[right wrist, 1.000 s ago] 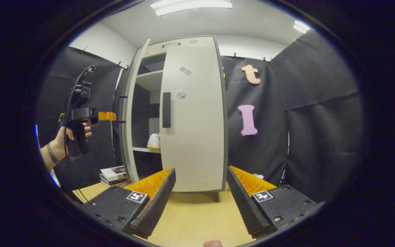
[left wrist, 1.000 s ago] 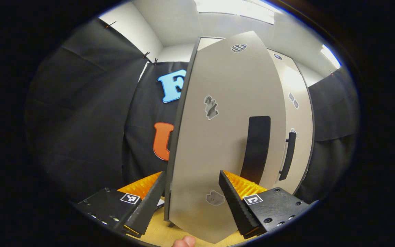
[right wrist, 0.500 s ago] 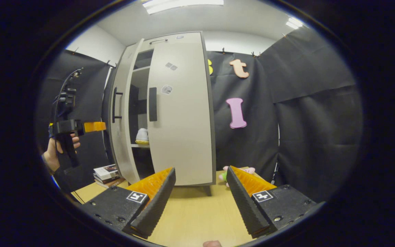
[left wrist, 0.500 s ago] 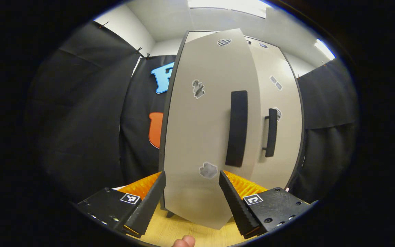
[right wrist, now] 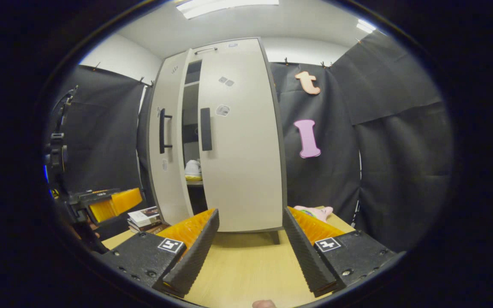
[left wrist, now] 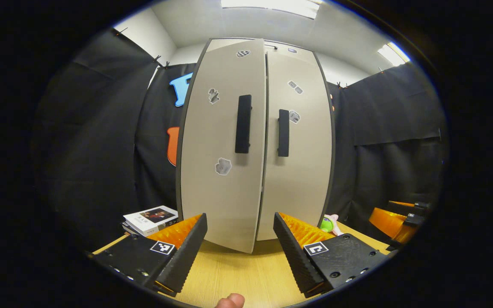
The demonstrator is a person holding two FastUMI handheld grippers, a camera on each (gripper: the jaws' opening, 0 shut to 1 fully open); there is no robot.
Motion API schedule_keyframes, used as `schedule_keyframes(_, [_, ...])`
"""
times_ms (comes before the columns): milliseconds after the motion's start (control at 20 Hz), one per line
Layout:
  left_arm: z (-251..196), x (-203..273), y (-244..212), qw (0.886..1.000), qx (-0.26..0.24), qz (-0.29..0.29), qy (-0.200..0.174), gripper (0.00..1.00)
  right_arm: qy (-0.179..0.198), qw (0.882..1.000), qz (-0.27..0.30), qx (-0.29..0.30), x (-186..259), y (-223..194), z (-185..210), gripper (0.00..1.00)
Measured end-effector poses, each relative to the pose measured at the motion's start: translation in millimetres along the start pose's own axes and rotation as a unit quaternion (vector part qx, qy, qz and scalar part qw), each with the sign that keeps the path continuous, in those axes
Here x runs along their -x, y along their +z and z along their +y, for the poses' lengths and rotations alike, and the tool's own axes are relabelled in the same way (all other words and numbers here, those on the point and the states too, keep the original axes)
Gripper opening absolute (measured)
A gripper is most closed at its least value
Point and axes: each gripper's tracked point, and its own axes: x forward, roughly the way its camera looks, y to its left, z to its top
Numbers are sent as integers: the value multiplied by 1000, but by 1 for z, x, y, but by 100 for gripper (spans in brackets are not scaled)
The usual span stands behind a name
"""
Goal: Grab one shoe with the right hand and put it into the shoe cabinet, grab the other shoe with the left hand and put it into the shoe cabinet; then close the right door with the right hand and the left door with the left hand.
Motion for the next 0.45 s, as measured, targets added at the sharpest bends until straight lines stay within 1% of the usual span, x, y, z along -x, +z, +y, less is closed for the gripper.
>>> schedule_keyframes(100, [-9, 2, -4, 1000, 2, -3, -12, 94, -1, 1000, 0, 3, 1, -2, 1, 96])
schedule_keyframes(150, [-9, 3, -4, 1000, -4, -4, -12, 93, -2, 1000, -3, 2, 2, -1, 0, 93])
schedule_keyframes(200, [-8, 3, -3, 1000, -12, -5, -8, 93, -4, 1000, -6, 2, 3, 1, 0, 97])
schedule_keyframes(250, [-7, 4, -1, 1000, -20, -9, -5, 94, -6, 1000, -4, 3, 3, 0, -1, 93])
schedule_keyframes(300, [-8, 4, 1, 1000, -22, -14, -5, 94, -8, 1000, -4, 4, 4, -1, -3, 96])
schedule_keyframes(350, [-10, 2, 0, 1000, -22, -17, -8, 94, -11, 1000, -5, 8, 4, 0, -5, 96])
schedule_keyframes(400, [-11, 1, -1, 1000, -21, -16, -10, 94, -15, 1000, -6, 11, 4, 0, -6, 93])
schedule_keyframes(450, [-12, 3, 0, 1000, -20, -18, -10, 94, -17, 1000, -7, 16, 4, -1, -8, 93])
